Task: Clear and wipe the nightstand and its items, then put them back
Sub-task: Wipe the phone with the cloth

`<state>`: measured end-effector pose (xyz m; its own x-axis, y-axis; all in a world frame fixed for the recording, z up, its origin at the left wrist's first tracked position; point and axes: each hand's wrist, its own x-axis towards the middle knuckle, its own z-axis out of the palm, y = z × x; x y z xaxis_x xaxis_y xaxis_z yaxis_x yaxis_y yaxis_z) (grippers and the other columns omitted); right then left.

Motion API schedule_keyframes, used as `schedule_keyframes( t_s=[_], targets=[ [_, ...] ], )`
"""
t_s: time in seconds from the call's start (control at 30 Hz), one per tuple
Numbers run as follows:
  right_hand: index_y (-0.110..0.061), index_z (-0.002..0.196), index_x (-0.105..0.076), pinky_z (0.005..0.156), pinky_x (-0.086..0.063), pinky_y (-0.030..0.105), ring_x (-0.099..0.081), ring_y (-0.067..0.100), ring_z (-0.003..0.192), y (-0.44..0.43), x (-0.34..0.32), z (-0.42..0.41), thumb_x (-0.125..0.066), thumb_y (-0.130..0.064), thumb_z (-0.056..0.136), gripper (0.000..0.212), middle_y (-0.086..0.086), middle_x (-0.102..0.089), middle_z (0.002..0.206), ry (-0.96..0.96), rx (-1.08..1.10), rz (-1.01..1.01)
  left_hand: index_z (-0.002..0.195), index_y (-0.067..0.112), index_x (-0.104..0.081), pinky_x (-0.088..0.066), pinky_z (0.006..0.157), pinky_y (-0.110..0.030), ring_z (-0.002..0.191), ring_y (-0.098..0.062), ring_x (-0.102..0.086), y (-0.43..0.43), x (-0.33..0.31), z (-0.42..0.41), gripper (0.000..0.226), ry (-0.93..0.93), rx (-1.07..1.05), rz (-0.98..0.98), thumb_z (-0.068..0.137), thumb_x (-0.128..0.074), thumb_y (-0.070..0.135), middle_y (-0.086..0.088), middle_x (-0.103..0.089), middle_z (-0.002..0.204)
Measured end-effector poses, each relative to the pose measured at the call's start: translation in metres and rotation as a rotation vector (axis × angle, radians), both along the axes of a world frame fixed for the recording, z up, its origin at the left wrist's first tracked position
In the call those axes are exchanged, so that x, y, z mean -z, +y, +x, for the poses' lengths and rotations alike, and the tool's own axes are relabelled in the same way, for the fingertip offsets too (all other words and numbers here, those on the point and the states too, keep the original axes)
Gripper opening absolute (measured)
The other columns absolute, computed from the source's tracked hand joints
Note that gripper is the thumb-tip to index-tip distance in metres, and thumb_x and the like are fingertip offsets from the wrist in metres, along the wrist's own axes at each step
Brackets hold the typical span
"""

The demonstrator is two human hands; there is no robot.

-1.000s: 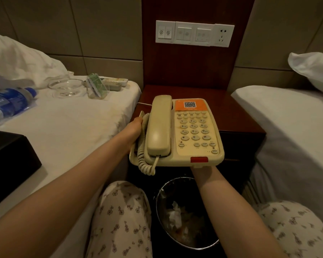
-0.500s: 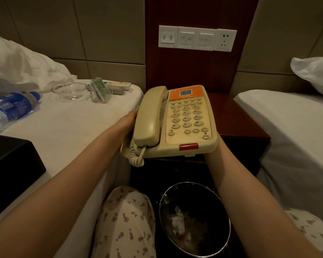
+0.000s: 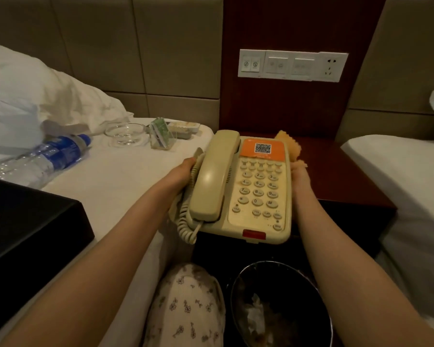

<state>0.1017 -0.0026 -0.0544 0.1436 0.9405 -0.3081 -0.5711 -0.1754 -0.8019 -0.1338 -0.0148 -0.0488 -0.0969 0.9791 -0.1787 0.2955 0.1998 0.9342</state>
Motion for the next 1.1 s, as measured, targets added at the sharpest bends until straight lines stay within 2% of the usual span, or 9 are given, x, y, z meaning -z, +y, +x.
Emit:
schedule_keyframes(
  t_s=[0.1, 0.17, 0.27, 0.5, 0.6, 0.7, 0.83, 0.93, 1.1],
  targets=[
    [-0.011, 0.066, -0.047, 0.041, -0.039, 0.014, -0.047, 0.007, 0.036, -0.013, -0.008, 0.004, -0.037, -0.013, 0.097, 0.032, -0.002, -0.046, 0.042, 0.01, -0.09, 0.006, 0.116, 0.011, -0.058, -0.041, 0.071, -0.028, 0.086, -0.02, -0.058, 0.001, 0.002, -0.004, 0.041, -0.018, -0.042, -0.001, 0.098, -0.035, 0.039, -0.013, -0.062, 0.115],
    [-0.01, 0.068, -0.048, 0.039, -0.037, 0.009, -0.042, 0.002, 0.03, -0.023, -0.013, -0.001, -0.04, -0.016, 0.098, 0.032, -0.005, -0.044, 0.038, 0.0, -0.143, 0.012, 0.108, 0.012, -0.057, -0.041, 0.074, -0.029, 0.083, -0.02, -0.056, -0.002, -0.001, -0.005, 0.038, -0.074, -0.098, -0.008, 0.098, -0.033, 0.039, -0.013, -0.06, 0.106],
    [-0.012, 0.075, -0.058, 0.063, -0.055, 0.027, -0.063, 0.014, 0.052, -0.034, -0.016, -0.013, -0.042, -0.027, 0.098, 0.032, 0.003, -0.064, 0.056, -0.109, -0.195, 0.063, 0.115, 0.01, -0.056, -0.042, 0.089, -0.034, 0.1, -0.028, -0.056, -0.005, -0.004, -0.007, 0.045, -0.085, -0.116, -0.002, 0.098, -0.03, 0.042, -0.015, -0.058, 0.11],
    [-0.012, 0.12, -0.059, 0.084, -0.053, 0.043, -0.065, 0.033, 0.101, -0.032, -0.028, -0.039, -0.048, -0.052, 0.089, 0.052, 0.017, -0.067, 0.112, -0.129, -0.21, 0.123, 0.112, 0.014, -0.058, -0.047, 0.095, -0.04, 0.101, -0.029, -0.06, 0.002, -0.024, -0.02, 0.048, 0.023, -0.08, -0.061, 0.092, -0.035, 0.051, -0.016, -0.064, 0.111],
    [-0.009, 0.124, -0.056, 0.088, -0.052, 0.049, -0.066, 0.035, 0.099, -0.028, -0.032, -0.05, -0.059, -0.054, 0.08, 0.063, 0.017, -0.068, 0.111, -0.094, -0.129, 0.112, 0.115, 0.01, -0.054, -0.046, 0.094, -0.037, 0.1, -0.027, -0.058, -0.001, -0.06, -0.019, 0.044, 0.083, -0.028, -0.054, 0.096, -0.035, 0.045, -0.015, -0.062, 0.111],
    [-0.006, 0.123, -0.055, 0.088, -0.053, 0.048, -0.068, 0.032, 0.094, -0.024, -0.038, -0.063, -0.066, -0.05, 0.077, 0.064, 0.015, -0.069, 0.106, -0.036, -0.025, 0.097, 0.103, 0.011, -0.054, -0.048, 0.076, -0.033, 0.084, -0.023, -0.058, -0.007, -0.093, -0.02, 0.039, 0.125, 0.052, -0.089, 0.098, -0.036, 0.045, -0.011, -0.061, 0.093],
    [-0.004, 0.12, -0.048, 0.06, -0.053, 0.028, -0.065, 0.019, 0.073, -0.018, -0.044, -0.085, -0.068, -0.036, 0.08, 0.055, 0.008, -0.067, 0.091, 0.0, 0.072, 0.087, 0.118, 0.008, -0.054, -0.048, 0.083, -0.036, 0.092, -0.026, -0.059, -0.006, -0.109, -0.041, 0.047, 0.172, 0.095, -0.118, 0.094, -0.044, 0.048, -0.013, -0.061, 0.105],
    [-0.007, 0.115, -0.043, 0.053, -0.048, 0.026, -0.062, 0.014, 0.066, -0.018, -0.045, -0.107, -0.07, -0.033, 0.081, 0.05, 0.003, -0.062, 0.079, 0.027, 0.064, 0.084, 0.115, 0.008, -0.053, -0.048, 0.084, -0.037, 0.092, -0.026, -0.059, -0.009, -0.114, -0.06, 0.045, 0.208, 0.039, -0.114, 0.096, -0.041, 0.047, -0.013, -0.06, 0.106],
    [-0.013, 0.115, -0.038, 0.073, -0.055, 0.035, -0.067, 0.023, 0.087, -0.016, -0.043, -0.152, -0.073, -0.033, 0.078, 0.054, 0.009, -0.065, 0.106, 0.035, 0.056, 0.05, 0.111, 0.011, -0.043, -0.038, 0.085, -0.034, 0.083, -0.022, -0.054, -0.009, -0.114, -0.098, 0.051, 0.264, -0.175, -0.164, 0.097, -0.022, 0.055, -0.009, -0.056, 0.09]
  ],
)
